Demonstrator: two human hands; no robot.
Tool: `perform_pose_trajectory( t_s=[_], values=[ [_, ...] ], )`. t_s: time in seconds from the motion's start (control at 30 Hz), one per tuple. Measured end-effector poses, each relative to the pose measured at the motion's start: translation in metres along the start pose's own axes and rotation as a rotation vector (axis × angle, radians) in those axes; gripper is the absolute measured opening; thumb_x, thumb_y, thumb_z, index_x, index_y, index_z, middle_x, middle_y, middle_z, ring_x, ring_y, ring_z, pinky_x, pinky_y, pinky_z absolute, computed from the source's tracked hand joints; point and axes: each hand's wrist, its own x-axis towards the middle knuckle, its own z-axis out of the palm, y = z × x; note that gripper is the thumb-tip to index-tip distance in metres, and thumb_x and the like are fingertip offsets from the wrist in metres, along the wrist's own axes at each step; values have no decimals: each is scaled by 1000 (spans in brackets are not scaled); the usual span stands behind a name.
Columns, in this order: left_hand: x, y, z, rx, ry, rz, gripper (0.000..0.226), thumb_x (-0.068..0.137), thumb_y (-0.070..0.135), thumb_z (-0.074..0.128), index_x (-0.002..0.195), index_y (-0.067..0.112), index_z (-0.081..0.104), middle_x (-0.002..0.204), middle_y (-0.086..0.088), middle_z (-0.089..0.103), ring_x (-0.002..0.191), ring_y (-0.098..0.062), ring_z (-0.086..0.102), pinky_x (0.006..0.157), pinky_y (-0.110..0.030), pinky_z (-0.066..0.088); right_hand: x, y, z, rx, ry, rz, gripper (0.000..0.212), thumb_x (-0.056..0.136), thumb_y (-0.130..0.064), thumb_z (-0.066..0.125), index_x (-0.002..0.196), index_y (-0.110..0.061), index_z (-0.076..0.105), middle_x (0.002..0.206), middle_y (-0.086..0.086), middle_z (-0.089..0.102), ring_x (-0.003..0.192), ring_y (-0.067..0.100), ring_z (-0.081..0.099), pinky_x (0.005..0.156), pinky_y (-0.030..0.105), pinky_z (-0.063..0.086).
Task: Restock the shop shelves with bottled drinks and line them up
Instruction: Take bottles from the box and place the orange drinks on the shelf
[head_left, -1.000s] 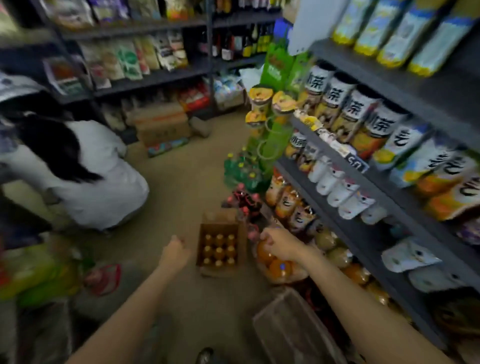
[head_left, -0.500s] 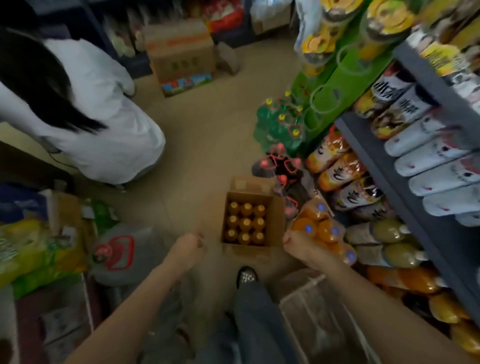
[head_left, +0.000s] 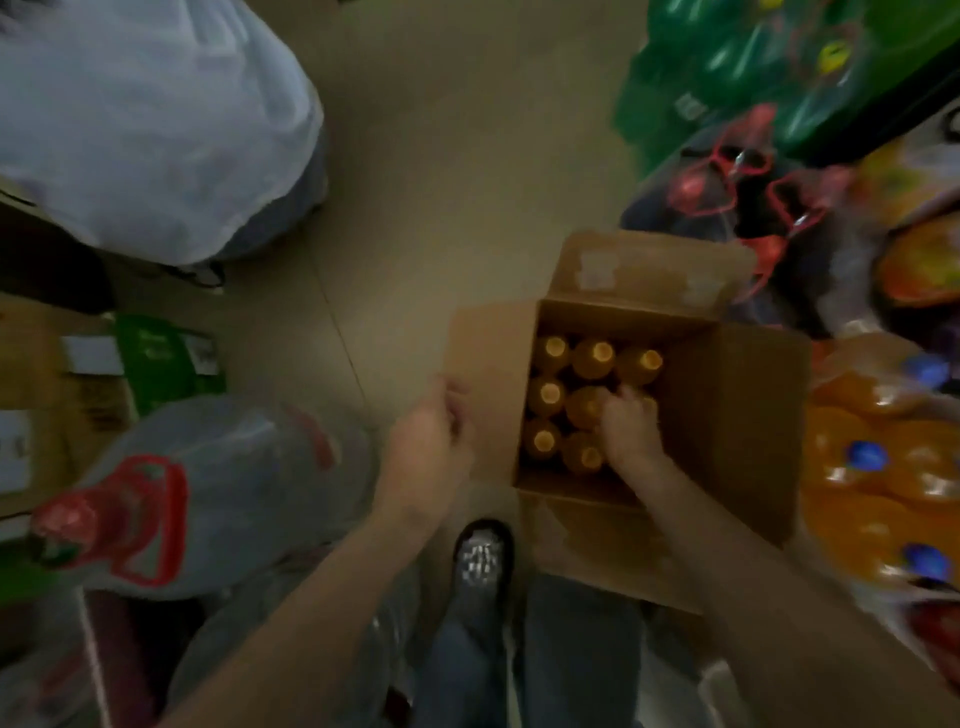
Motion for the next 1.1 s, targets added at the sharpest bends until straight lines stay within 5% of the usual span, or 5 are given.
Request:
perform_pose_trajectory(
  t_s=[0.27,0.47,0.73,0.93,1.1],
  values=[
    [24,-6,21,-84,49,80,25,87,3,53,106,17,50,85,6,58,75,-5,56,65,-10,43,4,0,-19,121,152,-80,38,84,-15,64,119,-12,51,118,7,51,106,26,53,85,35,43],
    [22,59,1,-95,-434,165,81,75,29,74,141,27,27,132,13,37,124,-7,30,106,-27,26,-99,3,-208,244,262,-549,27,64,-27,78,85,-12,68,76,0,61,74,16,57,63,25,37],
    [38,80,-28,-455,-113,-57,62,59,18,87,111,14,54,92,5,62,84,-11,59,70,-18,44,-95,-18,-223,1201,189,-439,4,90,-22,59,90,-19,62,74,1,62,62,8,59,62,22,46],
    [55,29,-41,-558,101,-181,42,69,9,78,105,16,57,88,7,61,76,-1,56,67,-15,47,-18,4,-17,179,-234,-52,30,88,-32,58,110,-12,58,107,8,61,97,26,58,83,36,50],
    [66,16,-18,-530,76,-162,36,69,12,78,83,30,51,79,14,61,64,6,59,62,-13,49,27,-9,41,-92,-199,-2,31,93,-21,45,123,-18,51,122,7,57,114,28,54,94,39,39]
  ],
)
